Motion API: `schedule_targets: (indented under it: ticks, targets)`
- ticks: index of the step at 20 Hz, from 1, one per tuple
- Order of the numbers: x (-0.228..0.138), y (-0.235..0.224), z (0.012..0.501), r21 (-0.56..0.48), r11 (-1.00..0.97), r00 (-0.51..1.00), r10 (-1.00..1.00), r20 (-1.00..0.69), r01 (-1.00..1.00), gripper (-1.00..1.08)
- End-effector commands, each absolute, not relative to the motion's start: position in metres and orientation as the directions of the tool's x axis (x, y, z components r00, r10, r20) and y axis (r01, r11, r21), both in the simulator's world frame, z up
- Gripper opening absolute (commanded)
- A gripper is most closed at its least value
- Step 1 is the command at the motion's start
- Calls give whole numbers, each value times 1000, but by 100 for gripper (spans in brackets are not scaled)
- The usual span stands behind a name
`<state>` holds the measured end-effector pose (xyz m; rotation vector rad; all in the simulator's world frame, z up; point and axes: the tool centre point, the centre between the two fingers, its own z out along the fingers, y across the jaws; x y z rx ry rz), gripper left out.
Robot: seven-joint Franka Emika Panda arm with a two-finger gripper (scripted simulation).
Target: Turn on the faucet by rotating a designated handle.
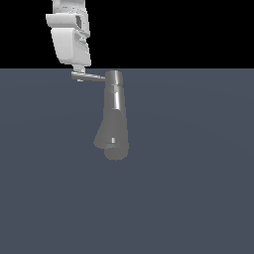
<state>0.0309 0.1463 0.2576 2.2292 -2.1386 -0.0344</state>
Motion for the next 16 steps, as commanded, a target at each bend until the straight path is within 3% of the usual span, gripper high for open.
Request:
schedule_targets:
  ticks: [1,16]
  targets:
    - [20,148,259,62,-44,45,-999,21,-997,-100]
    - [-8,132,278,51,-32,33,-999,22,-998,-100]
